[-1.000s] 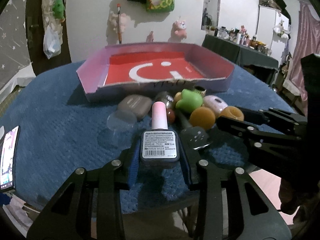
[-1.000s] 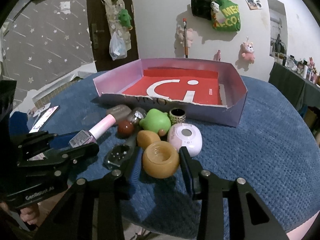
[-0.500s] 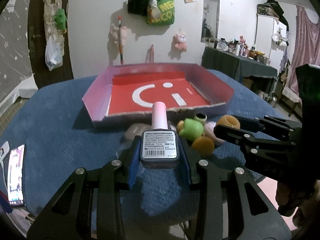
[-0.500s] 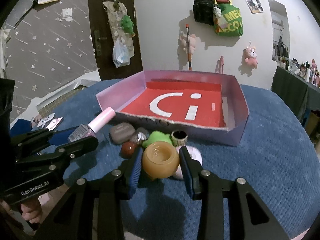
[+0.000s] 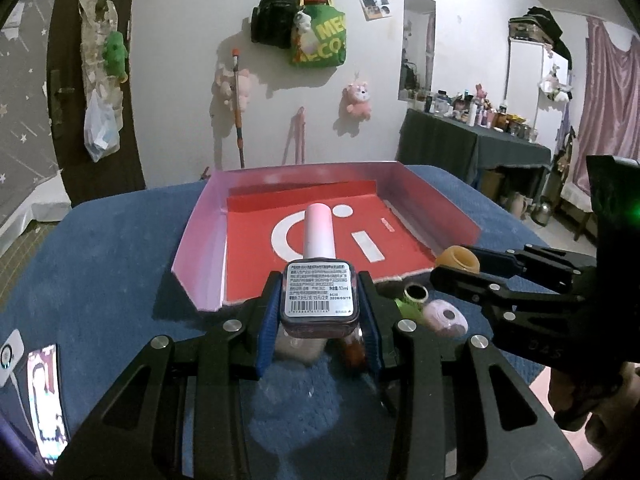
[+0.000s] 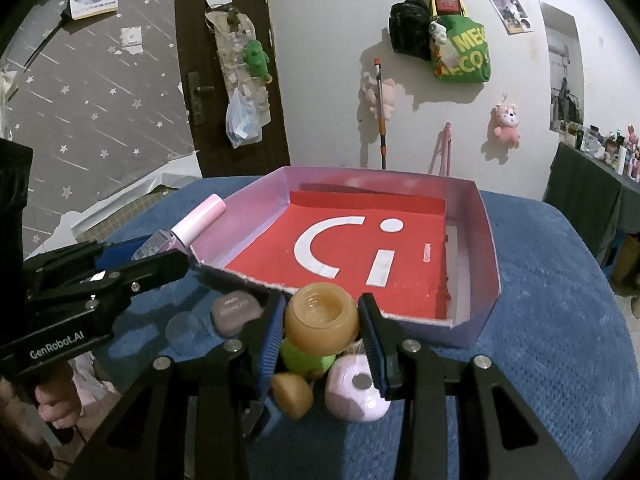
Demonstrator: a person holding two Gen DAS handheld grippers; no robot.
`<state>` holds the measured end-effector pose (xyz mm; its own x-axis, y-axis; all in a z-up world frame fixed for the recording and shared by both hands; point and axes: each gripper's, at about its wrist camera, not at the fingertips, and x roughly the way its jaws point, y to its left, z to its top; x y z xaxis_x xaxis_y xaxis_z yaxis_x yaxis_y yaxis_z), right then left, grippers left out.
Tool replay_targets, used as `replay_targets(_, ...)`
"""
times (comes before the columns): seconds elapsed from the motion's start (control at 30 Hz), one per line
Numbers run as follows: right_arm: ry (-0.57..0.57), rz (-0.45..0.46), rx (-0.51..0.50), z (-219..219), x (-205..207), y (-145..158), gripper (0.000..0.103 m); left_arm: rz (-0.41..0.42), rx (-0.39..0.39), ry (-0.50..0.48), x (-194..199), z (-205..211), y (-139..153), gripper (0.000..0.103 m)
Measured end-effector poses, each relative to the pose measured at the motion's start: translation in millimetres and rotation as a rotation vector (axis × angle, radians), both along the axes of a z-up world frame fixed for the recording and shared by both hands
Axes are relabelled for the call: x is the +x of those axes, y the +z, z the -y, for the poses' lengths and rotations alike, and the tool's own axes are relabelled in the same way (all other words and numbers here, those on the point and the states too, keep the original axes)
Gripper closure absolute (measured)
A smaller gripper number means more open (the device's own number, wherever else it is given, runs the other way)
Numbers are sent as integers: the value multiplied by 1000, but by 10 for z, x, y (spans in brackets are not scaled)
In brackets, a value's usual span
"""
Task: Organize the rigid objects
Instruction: 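Lift both held objects and carry them over the red-lined box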
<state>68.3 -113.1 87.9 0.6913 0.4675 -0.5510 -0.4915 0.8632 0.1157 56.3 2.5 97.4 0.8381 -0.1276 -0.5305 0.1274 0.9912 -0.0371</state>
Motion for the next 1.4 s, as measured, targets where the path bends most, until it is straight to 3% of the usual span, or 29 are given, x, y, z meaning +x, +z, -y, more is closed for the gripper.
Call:
replay_targets(0.57, 9, -41, -15, -67, 577, 112, 63, -16, 38, -21, 531, -148, 83, 69)
replay_targets(0.93, -33, -87, -49, -82, 1061, 101, 63, -112, -6, -43, 1074, -336, -2, 69)
replay_targets(1.4, -79, -257, -82, -142, 1696, -224, 63, -264, -35, -27, 1615, -450, -373, 69)
